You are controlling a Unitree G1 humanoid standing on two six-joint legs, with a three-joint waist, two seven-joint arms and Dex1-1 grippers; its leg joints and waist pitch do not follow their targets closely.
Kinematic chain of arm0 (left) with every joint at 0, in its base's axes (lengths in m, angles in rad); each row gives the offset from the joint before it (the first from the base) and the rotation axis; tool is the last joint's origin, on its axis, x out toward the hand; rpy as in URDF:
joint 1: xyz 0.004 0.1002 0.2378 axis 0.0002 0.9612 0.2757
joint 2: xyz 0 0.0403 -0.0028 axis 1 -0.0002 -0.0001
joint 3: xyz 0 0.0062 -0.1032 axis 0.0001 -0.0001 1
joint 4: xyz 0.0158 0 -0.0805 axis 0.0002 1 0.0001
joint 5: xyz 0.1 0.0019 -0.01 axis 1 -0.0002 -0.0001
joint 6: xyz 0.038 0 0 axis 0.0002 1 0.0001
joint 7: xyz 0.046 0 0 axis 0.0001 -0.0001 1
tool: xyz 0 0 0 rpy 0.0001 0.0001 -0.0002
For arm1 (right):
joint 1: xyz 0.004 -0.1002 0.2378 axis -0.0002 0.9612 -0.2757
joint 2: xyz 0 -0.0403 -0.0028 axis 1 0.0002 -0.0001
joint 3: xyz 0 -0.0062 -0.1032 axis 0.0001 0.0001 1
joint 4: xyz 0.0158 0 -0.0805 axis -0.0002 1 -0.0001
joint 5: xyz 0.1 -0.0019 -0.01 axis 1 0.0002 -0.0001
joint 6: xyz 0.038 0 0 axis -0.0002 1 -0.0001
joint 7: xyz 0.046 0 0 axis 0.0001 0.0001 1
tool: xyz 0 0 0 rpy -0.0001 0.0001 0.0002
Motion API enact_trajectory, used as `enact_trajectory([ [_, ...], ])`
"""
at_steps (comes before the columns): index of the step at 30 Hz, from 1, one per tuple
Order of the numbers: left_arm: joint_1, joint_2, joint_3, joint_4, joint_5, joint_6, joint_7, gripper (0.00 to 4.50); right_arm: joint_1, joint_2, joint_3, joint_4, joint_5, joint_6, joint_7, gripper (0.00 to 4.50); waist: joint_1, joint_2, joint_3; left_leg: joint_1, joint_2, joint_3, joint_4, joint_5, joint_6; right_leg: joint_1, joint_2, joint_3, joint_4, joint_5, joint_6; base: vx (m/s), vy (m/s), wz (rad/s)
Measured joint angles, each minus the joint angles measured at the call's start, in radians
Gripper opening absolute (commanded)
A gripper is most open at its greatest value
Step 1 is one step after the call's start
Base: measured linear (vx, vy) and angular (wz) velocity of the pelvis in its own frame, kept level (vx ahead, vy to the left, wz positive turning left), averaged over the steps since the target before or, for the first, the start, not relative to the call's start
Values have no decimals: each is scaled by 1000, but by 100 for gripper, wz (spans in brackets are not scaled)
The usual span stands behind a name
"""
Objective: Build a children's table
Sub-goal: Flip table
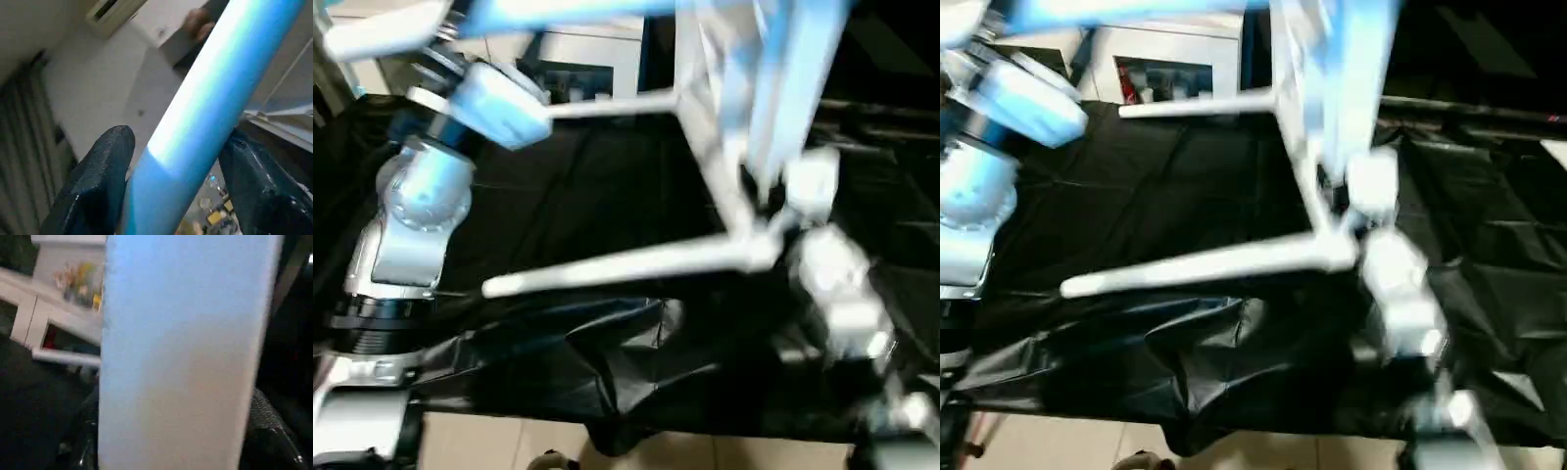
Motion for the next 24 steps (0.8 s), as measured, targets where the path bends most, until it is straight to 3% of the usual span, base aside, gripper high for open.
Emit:
enact_trajectory([
  [11,77,-73,102,-142,-106,124,2,269,-197,-70,2,15,-15,48,110,197,1,-17,8,-6,0,1,4,2,5,-2,0,1,-2,0,0,0,0,0],
  [12,96,-75,110,-165,-119,131,2,269,-220,-79,5,24,-12,49,135,247,1,-19,8,-6,1,1,4,2,5,-2,0,0,-2,-1,0,0,0,0],
  [17,137,-84,140,-209,-150,144,8,267,-287,-97,4,43,11,48,181,292,5,-34,8,-5,2,2,4,2,4,-2,0,-1,-2,-2,0,0,0,0],
  [24,149,-82,142,-238,-158,170,7,265,-291,-85,-16,46,30,48,188,351,9,-49,8,-5,2,2,7,2,4,1,0,-1,-2,1,0,0,0,0],
])
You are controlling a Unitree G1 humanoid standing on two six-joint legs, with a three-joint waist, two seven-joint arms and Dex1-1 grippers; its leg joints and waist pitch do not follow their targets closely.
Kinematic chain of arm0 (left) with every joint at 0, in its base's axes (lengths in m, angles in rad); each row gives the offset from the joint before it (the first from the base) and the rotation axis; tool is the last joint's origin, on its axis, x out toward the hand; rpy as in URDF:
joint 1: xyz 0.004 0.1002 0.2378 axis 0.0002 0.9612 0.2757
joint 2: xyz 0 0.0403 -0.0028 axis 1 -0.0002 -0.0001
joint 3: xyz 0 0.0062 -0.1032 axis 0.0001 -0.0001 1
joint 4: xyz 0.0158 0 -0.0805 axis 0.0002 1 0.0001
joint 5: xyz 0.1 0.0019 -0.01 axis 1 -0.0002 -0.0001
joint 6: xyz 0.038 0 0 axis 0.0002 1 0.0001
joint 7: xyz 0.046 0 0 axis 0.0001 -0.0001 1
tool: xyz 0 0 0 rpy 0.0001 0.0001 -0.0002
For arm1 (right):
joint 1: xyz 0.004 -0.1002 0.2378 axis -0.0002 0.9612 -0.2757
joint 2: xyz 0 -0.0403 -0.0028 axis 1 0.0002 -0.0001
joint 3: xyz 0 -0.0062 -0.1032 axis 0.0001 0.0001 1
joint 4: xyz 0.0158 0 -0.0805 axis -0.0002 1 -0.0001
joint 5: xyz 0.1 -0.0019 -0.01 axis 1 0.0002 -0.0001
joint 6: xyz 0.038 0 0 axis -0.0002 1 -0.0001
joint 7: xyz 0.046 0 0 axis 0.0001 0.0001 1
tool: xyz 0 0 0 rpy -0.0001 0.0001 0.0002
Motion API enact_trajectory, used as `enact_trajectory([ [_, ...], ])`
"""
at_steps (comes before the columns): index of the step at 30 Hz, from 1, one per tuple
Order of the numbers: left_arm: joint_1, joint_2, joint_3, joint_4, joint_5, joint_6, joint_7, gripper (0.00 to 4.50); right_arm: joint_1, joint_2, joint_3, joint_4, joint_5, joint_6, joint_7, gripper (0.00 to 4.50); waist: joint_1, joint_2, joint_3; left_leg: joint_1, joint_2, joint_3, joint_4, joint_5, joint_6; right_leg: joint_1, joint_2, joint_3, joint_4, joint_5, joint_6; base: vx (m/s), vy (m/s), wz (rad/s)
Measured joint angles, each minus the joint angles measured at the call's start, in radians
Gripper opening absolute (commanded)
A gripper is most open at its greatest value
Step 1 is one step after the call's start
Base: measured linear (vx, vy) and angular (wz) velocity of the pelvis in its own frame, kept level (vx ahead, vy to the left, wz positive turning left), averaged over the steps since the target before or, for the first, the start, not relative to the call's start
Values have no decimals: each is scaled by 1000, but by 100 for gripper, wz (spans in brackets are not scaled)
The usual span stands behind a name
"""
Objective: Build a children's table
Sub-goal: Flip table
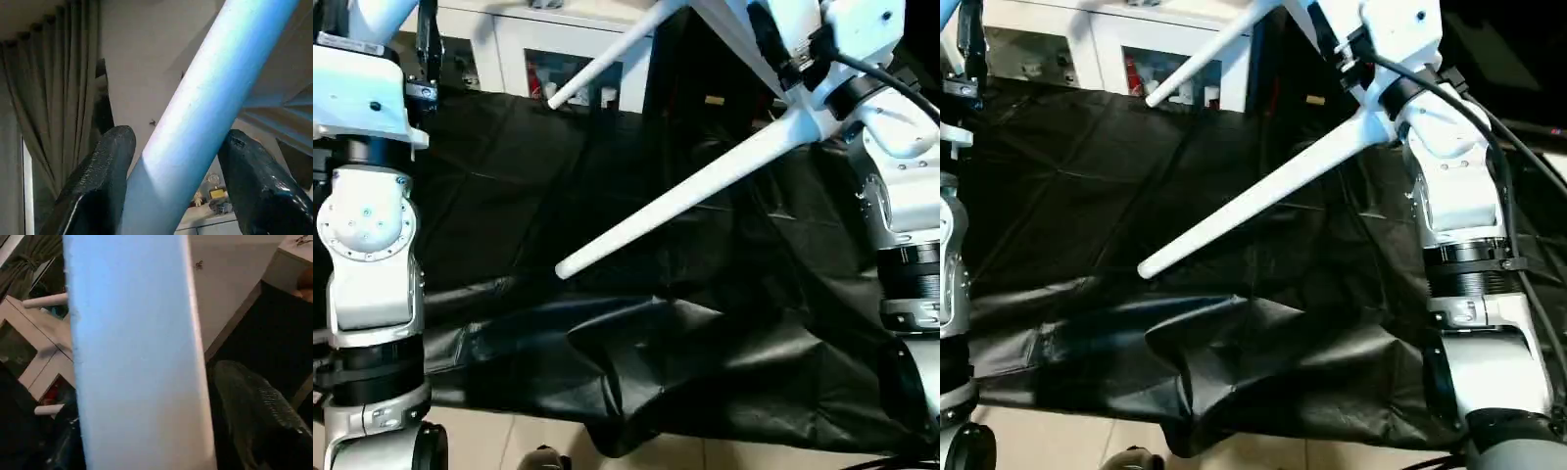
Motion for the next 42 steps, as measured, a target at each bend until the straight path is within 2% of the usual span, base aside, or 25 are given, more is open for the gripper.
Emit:
enact_trajectory([
  [3,1,-2,60,17,-40,44,11,264,27,19,-14,-21,80,-27,71,374,-9,3,1,1,0,0,-1,0,0,-1,0,1,1,0,0,0,0,0],
  [6,7,-16,85,30,-58,69,36,252,46,50,-43,-66,171,-37,116,400,-11,3,1,1,1,0,0,0,0,-1,1,0,2,1,0,0,0,0],
  [12,18,-27,96,53,-71,100,56,224,82,81,-64,-177,294,-19,195,449,-2,-4,1,0,2,0,1,0,-1,1,1,-1,1,1,0,0,0,0],
  [17,25,-27,99,60,-73,114,56,213,87,100,-64,-254,406,52,252,450,5,-8,0,0,2,0,1,0,-1,1,1,-1,1,1,0,0,0,0],
  [18,27,-26,99,60,-75,114,55,211,95,101,-64,-287,445,90,271,450,5,-10,0,0,2,0,1,0,-1,1,1,-1,1,1,0,0,0,0],
  [22,32,-23,99,60,-78,120,55,206,165,101,-37,-397,528,191,319,450,6,-12,-1,0,2,-1,1,0,-1,3,1,-2,-1,2,1,0,0,0],
  [26,36,-22,97,60,-78,124,55,203,258,75,58,-468,525,279,361,450,6,-12,-1,0,2,-2,1,0,-1,3,1,-2,-2,2,2,0,0,0],
  [29,39,-19,97,62,-78,125,55,202,378,82,142,-471,473,327,350,450,6,-13,-2,0,2,-2,1,0,-1,3,1,-3,-3,1,5,0,0,0],
  [31,39,-18,98,63,-78,125,55,201,447,103,183,-417,431,350,326,450,5,-12,-1,-1,2,-2,1,0,-1,3,1,-3,-4,1,6,0,0,0],
  [38,39,-14,90,66,-78,125,54,198,584,52,244,-332,376,472,301,450,6,-12,-1,-1,2,-3,1,0,-1,5,1,-3,-6,2,6,0,0,0],
  [41,39,-10,91,67,-78,125,54,198,596,81,231,-262,336,474,225,450,1,-12,-1,-1,2,-3,1,1,-2,4,1,-3,-5,3,6,0,0,0],
  [42,39,-9,90,67,-78,125,54,198,591,109,206,-249,329,467,198,450,0,-11,-1,-1,2,-4,1,1,-2,3,2,-3,-5,3,6,0,0,0],
])
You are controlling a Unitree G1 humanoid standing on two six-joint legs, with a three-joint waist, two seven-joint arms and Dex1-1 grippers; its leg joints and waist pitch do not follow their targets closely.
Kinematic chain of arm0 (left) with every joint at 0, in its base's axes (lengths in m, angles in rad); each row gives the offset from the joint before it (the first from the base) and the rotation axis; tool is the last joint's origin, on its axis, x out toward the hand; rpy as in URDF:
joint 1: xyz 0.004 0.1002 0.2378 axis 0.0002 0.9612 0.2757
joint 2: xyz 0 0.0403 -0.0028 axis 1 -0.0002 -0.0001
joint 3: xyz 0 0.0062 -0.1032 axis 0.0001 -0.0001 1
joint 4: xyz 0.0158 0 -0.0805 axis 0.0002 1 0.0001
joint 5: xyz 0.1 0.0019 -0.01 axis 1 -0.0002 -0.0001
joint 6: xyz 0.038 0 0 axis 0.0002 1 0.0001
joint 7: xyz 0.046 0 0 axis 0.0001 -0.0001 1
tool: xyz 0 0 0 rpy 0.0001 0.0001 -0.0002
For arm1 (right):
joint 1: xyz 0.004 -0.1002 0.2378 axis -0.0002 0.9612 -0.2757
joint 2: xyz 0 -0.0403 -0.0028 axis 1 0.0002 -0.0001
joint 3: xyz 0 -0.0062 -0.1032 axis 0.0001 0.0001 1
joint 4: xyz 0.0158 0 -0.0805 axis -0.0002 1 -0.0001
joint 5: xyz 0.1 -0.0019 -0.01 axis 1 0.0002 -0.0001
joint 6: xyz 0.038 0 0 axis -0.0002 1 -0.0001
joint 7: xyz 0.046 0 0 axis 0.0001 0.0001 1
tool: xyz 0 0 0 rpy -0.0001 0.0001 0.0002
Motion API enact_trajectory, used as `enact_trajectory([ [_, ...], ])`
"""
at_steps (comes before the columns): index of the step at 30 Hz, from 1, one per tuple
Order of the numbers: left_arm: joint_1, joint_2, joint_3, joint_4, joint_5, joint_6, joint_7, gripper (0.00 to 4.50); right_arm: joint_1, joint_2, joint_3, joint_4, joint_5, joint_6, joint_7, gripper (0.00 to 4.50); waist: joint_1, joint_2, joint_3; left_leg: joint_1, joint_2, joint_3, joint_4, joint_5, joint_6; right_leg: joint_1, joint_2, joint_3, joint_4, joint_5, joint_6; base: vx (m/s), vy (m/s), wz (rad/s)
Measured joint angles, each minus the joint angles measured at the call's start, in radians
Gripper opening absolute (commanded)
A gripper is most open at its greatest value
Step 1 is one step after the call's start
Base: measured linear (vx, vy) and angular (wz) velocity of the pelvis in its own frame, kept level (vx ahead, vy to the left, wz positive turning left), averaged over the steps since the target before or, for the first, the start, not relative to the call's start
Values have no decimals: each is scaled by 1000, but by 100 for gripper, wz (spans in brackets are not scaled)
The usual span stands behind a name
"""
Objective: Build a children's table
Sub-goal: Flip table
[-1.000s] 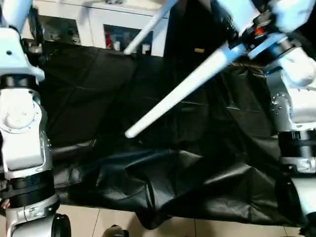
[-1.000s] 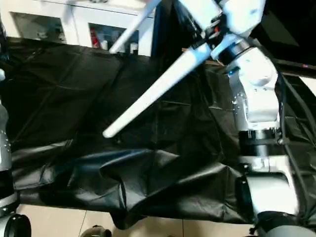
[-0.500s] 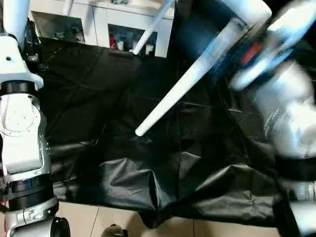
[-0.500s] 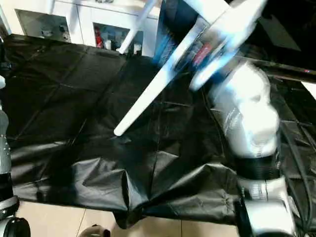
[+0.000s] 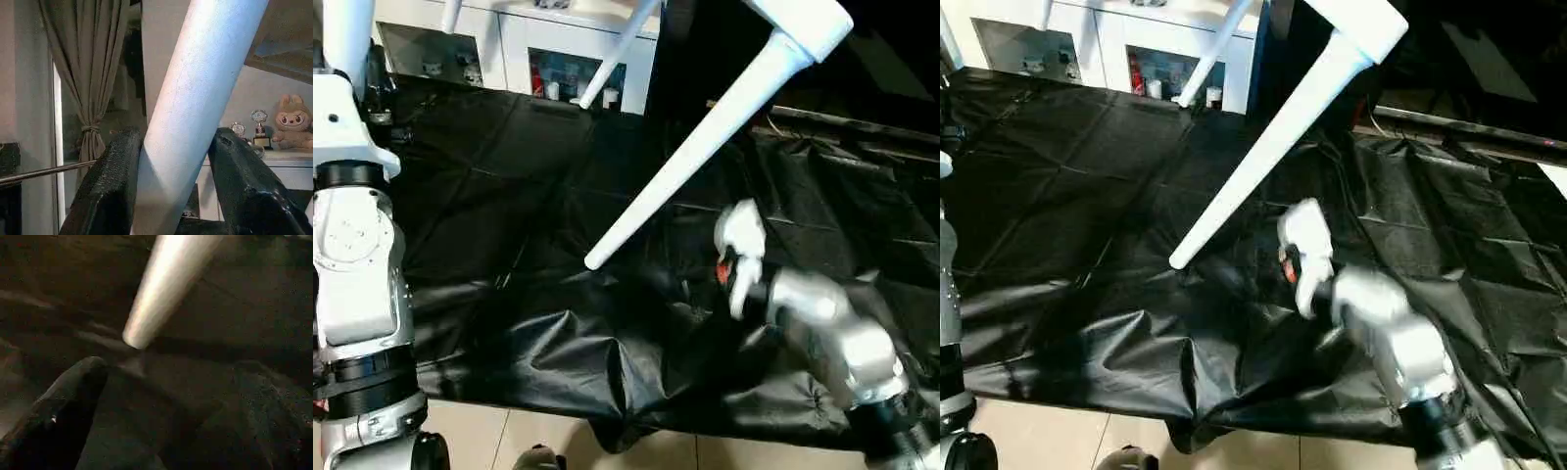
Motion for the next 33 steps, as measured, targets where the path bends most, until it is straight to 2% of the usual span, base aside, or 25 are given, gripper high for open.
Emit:
enact_trajectory([
  [2,0,1,-1,0,0,0,-1,198,-17,56,-57,26,23,-31,-25,450,-2,0,0,0,0,0,0,0,0,0,0,0,0,0,0,0,0,0],
  [7,0,5,-3,4,-1,-1,-1,198,-116,189,-154,54,183,-80,1,450,-4,1,0,0,0,0,0,0,0,0,0,0,0,2,-2,0,0,0],
  [11,1,7,-1,13,-2,-2,-2,196,-154,222,-176,117,216,-104,25,450,1,1,0,0,0,0,0,0,0,1,0,0,-1,3,-5,0,0,0],
  [13,2,7,-1,19,-2,-2,-2,195,-182,241,-186,161,215,-117,33,450,1,1,0,-1,0,0,0,0,0,0,0,0,-1,4,-5,0,0,0],
  [14,2,7,-1,19,-2,-2,-2,193,-194,246,-187,178,213,-120,33,423,1,1,0,-1,0,0,0,0,0,0,0,0,-1,4,-5,0,0,0],
  [16,3,7,-2,20,-2,-2,-2,192,-240,265,-187,250,182,-147,24,416,0,1,0,0,0,0,0,0,-1,0,0,0,0,4,-5,0,0,0],
  [18,5,7,-5,20,-2,-2,-2,191,-279,282,-187,325,150,-184,7,389,1,1,0,0,0,0,-1,1,-1,0,0,0,0,4,-5,0,0,0],
  [23,22,6,-7,20,-3,-1,-7,190,-295,287,-188,427,110,-234,-13,358,2,0,0,-1,0,0,0,1,-1,0,0,0,-1,4,-5,0,0,0],
  [29,39,4,-7,20,-8,-1,-7,183,-352,299,-219,489,101,-280,-7,303,1,0,0,0,0,0,-1,1,-1,0,0,0,0,4,-5,0,0,0],
  [33,44,4,-7,20,-12,-1,-8,182,-359,311,-225,525,96,-313,11,275,2,0,0,-1,0,0,-1,1,-1,0,0,0,-1,4,-5,0,0,0],
])
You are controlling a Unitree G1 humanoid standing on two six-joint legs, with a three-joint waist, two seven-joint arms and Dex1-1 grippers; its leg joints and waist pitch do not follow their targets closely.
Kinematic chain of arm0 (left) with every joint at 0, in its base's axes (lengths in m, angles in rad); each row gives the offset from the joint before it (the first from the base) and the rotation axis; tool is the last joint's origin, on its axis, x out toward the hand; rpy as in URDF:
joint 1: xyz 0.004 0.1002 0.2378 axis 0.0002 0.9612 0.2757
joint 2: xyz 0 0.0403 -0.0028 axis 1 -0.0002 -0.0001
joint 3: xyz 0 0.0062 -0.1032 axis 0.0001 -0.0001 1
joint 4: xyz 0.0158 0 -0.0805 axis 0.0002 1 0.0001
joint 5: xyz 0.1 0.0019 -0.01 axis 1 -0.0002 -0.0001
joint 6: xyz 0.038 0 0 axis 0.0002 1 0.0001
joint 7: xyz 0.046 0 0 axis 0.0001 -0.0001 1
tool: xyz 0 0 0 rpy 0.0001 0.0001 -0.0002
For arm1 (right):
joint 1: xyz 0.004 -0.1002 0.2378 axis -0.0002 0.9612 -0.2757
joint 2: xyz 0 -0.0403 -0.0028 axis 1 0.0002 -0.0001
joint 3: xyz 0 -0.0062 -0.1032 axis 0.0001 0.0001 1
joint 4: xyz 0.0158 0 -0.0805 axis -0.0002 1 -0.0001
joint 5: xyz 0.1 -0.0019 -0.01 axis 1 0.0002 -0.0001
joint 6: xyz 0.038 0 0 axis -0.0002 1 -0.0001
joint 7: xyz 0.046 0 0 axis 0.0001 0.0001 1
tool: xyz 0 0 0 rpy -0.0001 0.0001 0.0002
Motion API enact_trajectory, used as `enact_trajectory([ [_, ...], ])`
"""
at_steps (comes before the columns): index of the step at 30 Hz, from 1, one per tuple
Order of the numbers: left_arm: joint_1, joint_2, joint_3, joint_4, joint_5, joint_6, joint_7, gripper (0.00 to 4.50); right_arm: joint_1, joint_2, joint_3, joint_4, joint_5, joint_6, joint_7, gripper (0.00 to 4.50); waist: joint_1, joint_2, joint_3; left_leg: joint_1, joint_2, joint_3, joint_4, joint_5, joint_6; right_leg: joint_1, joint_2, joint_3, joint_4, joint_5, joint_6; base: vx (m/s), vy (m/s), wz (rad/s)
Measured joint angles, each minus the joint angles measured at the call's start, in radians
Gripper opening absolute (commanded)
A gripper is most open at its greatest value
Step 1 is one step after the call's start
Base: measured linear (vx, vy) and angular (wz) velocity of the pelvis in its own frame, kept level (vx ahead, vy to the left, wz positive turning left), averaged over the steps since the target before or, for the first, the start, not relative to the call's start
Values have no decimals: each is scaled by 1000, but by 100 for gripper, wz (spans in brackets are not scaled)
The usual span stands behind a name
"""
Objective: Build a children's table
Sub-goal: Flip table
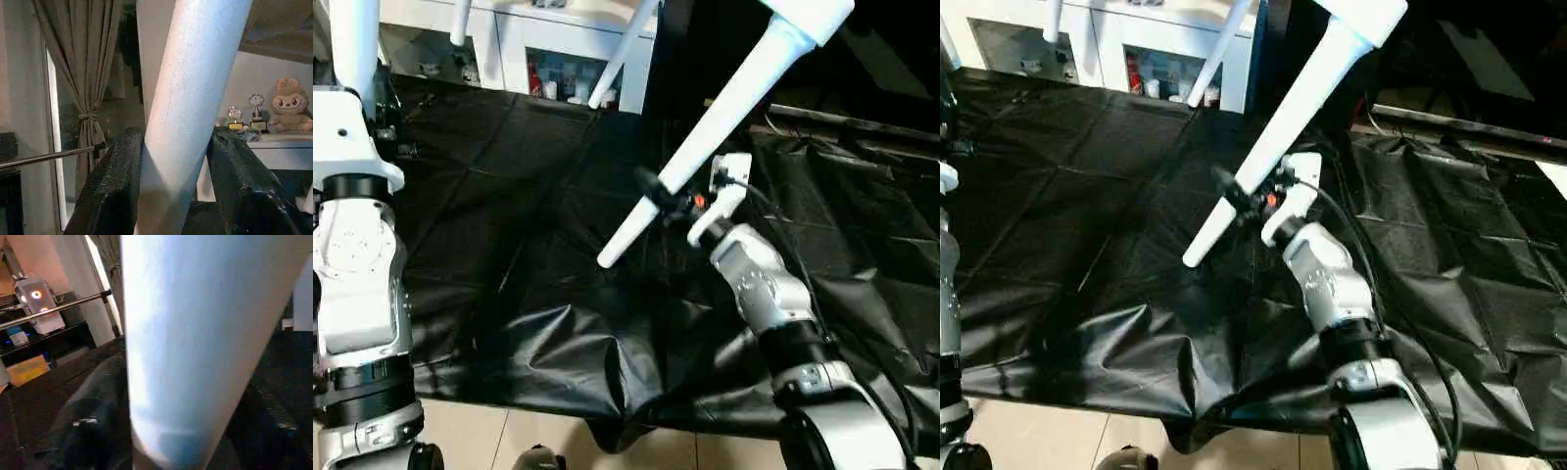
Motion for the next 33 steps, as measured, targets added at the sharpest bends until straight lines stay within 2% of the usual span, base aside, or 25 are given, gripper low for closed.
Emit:
enact_trajectory([
  [8,19,-4,1,9,-34,-2,-17,182,2,-5,-1,-1,-24,-18,20,204,0,0,0,0,0,0,0,0,0,0,0,0,0,0,0,0,0,0],
  [11,56,-14,2,25,-65,-11,-43,179,37,-33,0,-50,-37,-24,31,188,2,0,0,0,0,0,-1,0,0,1,0,0,-1,0,0,0,0,0],
  [12,73,-22,0,35,-69,-18,-48,175,52,-41,1,-76,-40,-23,34,165,1,0,0,0,0,0,-1,0,0,1,0,0,-2,0,0,0,0,0],
  [18,170,-41,-12,60,-78,-48,-59,169,173,-94,28,-279,-73,22,40,155,2,-4,-3,1,0,0,-5,0,0,3,1,-1,-8,0,1,0,0,0],
  [27,285,-53,-14,41,-99,-104,-78,163,339,-134,64,-531,-85,94,33,154,1,-8,-5,2,0,0,-6,0,0,6,1,-1,-13,-1,3,0,0,0],
  [33,330,-53,-35,6,-120,-113,-118,163,423,-144,70,-624,-101,106,-2,154,4,-8,-6,6,0,0,-6,0,0,6,1,-1,-13,-3,9,0,0,0],
])
